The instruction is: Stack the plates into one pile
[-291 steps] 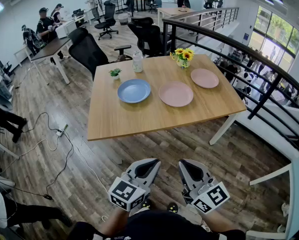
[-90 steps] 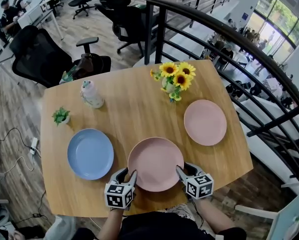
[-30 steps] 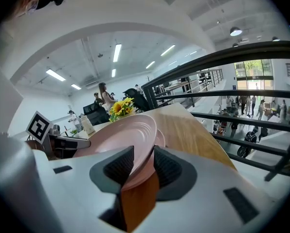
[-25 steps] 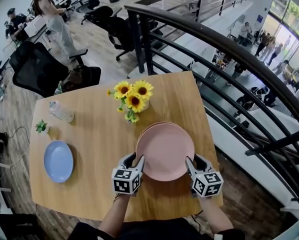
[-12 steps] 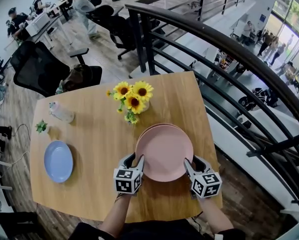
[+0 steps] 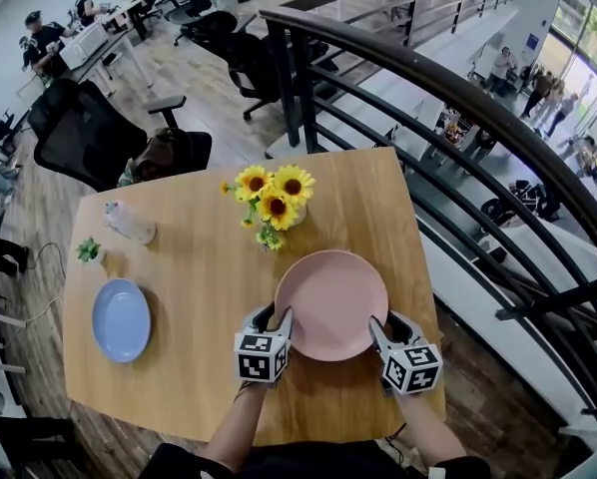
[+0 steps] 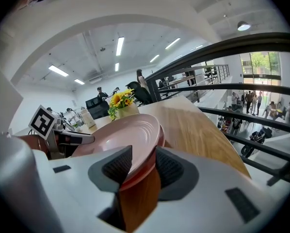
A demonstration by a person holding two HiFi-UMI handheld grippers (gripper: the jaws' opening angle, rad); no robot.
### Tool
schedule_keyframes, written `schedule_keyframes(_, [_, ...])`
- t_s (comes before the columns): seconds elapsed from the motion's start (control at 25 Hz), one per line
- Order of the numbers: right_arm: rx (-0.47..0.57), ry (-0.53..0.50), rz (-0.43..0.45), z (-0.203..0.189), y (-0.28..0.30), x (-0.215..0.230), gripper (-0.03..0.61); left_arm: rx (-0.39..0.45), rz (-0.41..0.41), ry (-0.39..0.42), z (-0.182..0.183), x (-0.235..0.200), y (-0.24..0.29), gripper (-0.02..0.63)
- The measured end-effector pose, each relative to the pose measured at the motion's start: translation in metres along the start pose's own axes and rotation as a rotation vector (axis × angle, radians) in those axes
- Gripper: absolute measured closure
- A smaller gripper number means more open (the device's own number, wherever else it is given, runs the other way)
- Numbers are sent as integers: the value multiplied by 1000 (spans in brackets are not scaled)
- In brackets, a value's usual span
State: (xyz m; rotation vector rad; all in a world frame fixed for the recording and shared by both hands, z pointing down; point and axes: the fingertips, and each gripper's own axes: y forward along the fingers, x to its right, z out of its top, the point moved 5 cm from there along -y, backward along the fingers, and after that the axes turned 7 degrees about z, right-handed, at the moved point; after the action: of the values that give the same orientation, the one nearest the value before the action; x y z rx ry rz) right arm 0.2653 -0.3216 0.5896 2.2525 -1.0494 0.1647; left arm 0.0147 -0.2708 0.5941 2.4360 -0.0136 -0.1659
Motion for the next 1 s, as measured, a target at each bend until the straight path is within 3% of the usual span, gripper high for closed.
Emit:
schedule_keyframes(0.6, [-30,-46,-11,0,0,1,396,-18,-25,19,-4,5,10,423])
schedule_keyframes(0.8, [-12,-55,-20,4,-6,0,394,27,1,30,4,2,-1,423])
schedule_keyframes(1.0, [46,-85,-16,20,-17,-10,399,81,2,-7,11,0,-18,425])
